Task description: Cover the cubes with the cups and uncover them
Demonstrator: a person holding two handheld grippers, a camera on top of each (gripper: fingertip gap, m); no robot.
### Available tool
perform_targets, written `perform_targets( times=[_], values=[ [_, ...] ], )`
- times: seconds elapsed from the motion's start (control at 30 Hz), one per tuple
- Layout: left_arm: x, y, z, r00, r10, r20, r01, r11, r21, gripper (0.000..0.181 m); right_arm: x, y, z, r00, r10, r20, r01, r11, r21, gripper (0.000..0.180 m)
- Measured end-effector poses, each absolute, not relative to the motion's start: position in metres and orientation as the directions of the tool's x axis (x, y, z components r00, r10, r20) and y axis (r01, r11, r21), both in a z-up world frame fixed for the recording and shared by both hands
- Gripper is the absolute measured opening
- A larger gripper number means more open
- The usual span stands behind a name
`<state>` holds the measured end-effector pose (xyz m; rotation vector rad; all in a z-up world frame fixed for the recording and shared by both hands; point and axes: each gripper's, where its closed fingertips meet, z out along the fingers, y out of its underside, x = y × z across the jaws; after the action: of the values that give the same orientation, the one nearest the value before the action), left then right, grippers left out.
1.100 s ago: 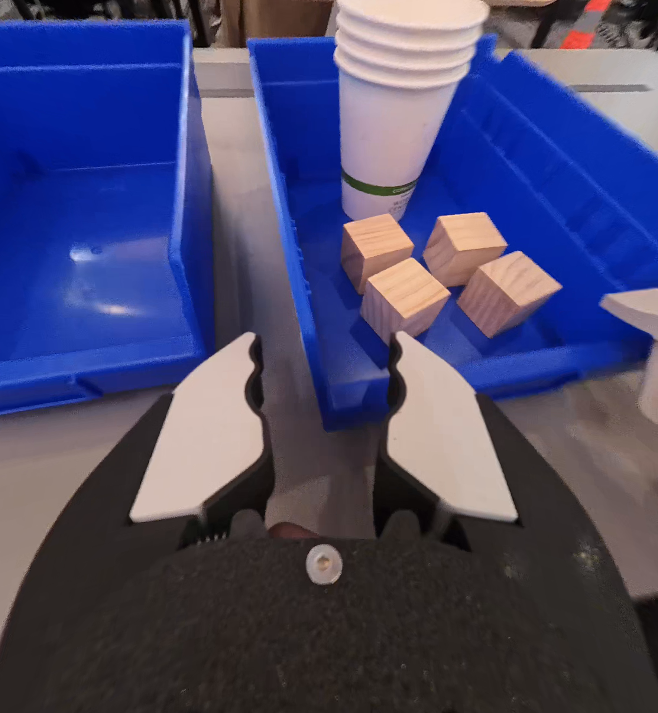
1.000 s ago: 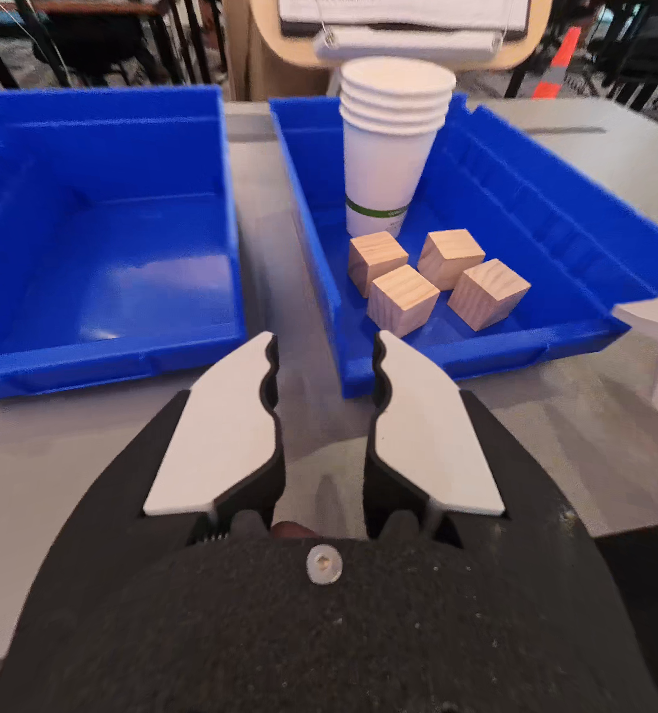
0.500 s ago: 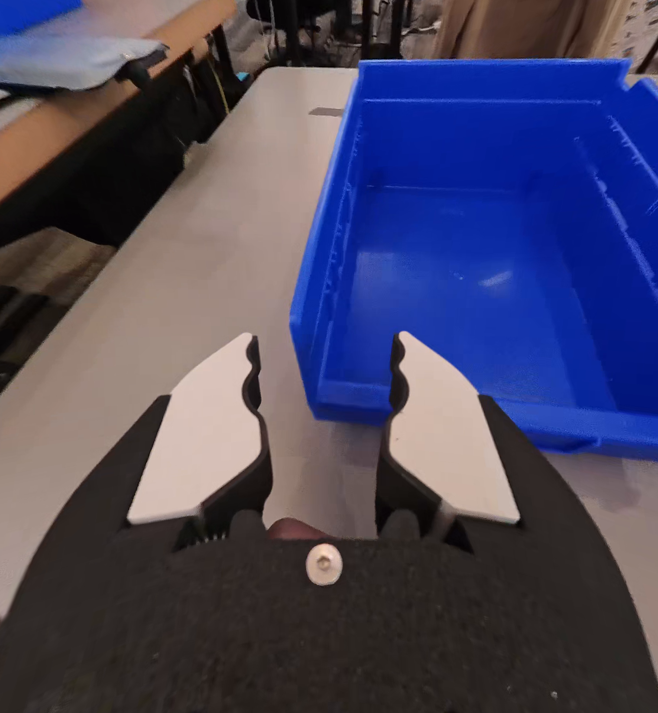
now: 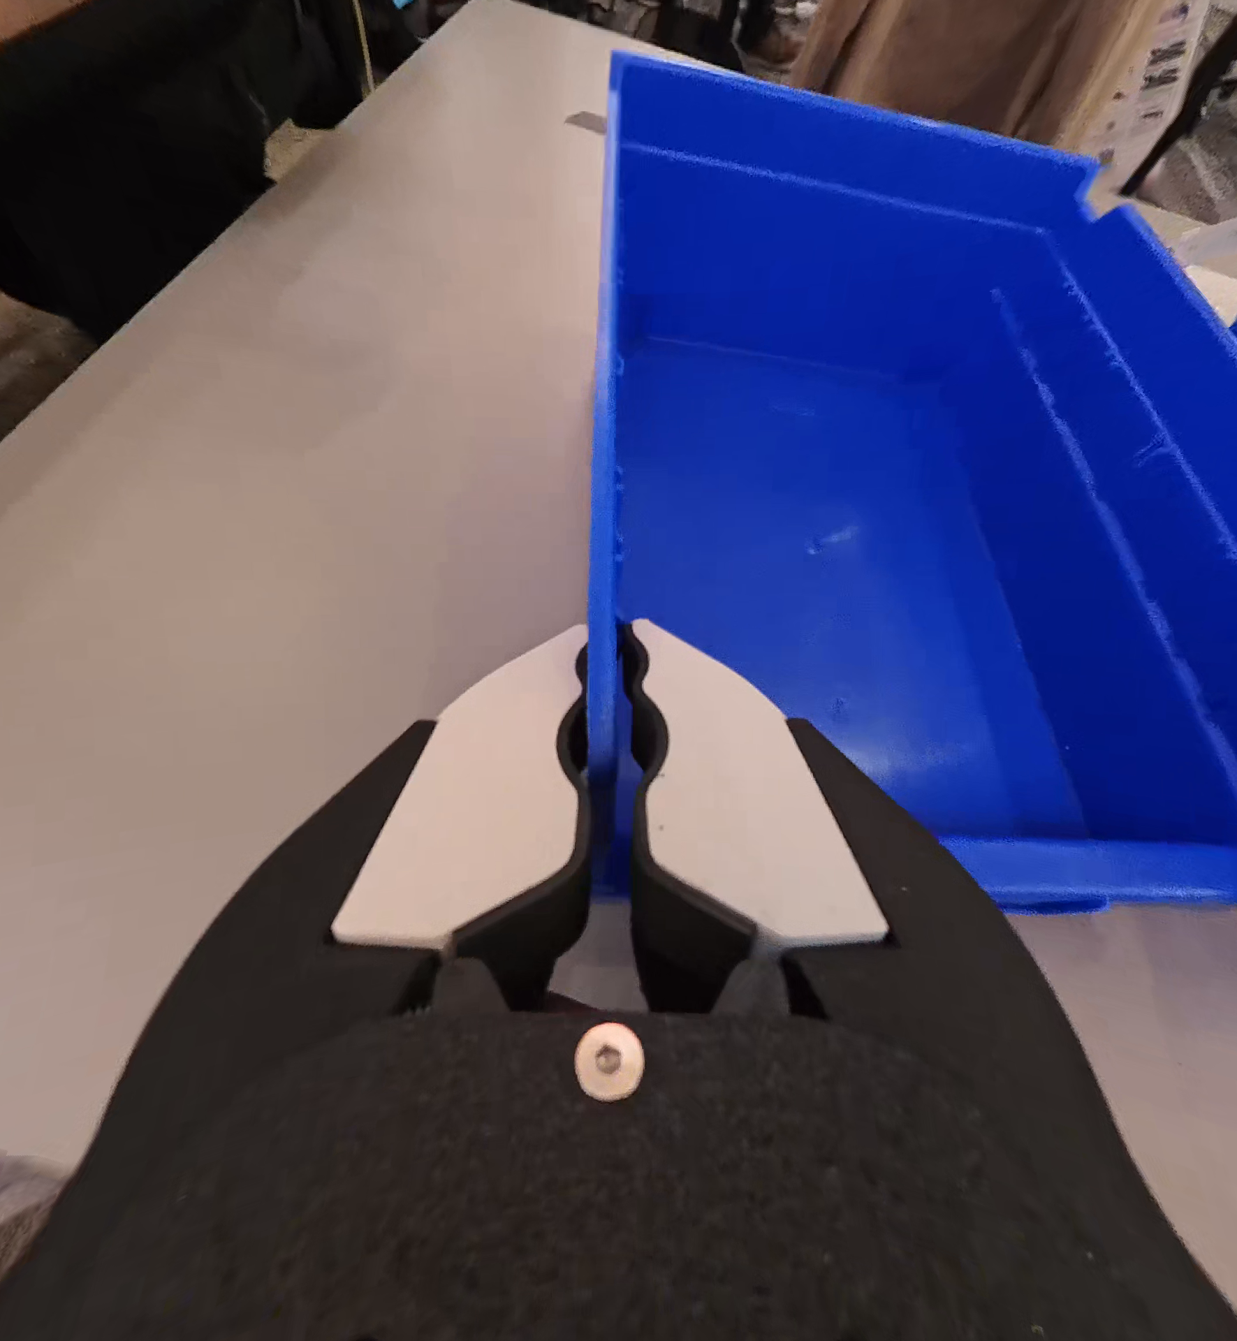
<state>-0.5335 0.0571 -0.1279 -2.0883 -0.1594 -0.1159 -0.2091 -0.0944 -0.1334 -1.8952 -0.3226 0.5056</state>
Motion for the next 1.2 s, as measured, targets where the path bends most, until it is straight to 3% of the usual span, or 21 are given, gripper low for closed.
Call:
perform_targets(
  times=[0.03, 0.2, 0.33, 0.43, 0.5, 0.63, 0.73, 0.97, 1.2],
  values=[
    [-0.535, 0.046, -0.128, 0.987, 0.086, 0.137, 0.161, -0.491, -0.856, 0.004, -0.219, -0.089, -0.131, 0.878, 0.445, -0.176, -0.009, -0.354, -0.935, 0.035],
    [-0.53, -0.01, -0.127, 0.983, 0.125, 0.132, 0.175, -0.459, -0.871, 0.006, -0.287, -0.061, -0.112, 0.866, 0.453, -0.211, -0.056, -0.332, -0.942, 0.041],
    [-0.528, -0.048, -0.128, 0.981, 0.136, 0.141, 0.189, -0.463, -0.866, 0.005, -0.319, -0.048, -0.103, 0.899, 0.421, -0.121, -0.006, -0.265, -0.964, 0.055],
    [-0.525, -0.074, -0.128, 0.973, 0.144, 0.179, 0.225, -0.442, -0.868, 0.006, -0.333, -0.045, -0.119, 0.897, 0.427, -0.113, 0.032, -0.317, -0.948, 0.056],
    [-0.52, -0.086, -0.128, 0.976, 0.136, 0.17, 0.214, -0.441, -0.872, 0.006, -0.342, -0.047, -0.128, 0.88, 0.46, -0.122, 0.044, -0.333, -0.942, 0.048],
    [-0.513, -0.106, -0.127, 0.979, 0.169, 0.11, 0.173, -0.428, -0.887, 0.005, -0.335, -0.049, -0.116, 0.882, 0.44, -0.171, -0.031, -0.308, -0.951, 0.01],
    [-0.508, -0.117, -0.119, 0.98, 0.183, 0.081, 0.143, -0.36, -0.922, 0.006, -0.329, -0.049, -0.11, 0.892, 0.415, -0.18, -0.054, -0.299, -0.953, 0.003],
    [-0.466, -0.129, -0.023, 0.991, 0.124, 0.05, 0.064, -0.11, -0.992, 0.005, -0.278, -0.076, -0.004, 0.915, 0.381, -0.129, -0.129, -0.024, -0.991, 0.003],
    [-0.306, -0.086, 0.072, 0.986, -0.164, -0.017, -0.013, 0.024, -1.0, 0.005, -0.106, -0.094, 0.093, 0.992, 0.118, -0.051, -0.071, 0.179, -0.981, 0.002]
  ],
)
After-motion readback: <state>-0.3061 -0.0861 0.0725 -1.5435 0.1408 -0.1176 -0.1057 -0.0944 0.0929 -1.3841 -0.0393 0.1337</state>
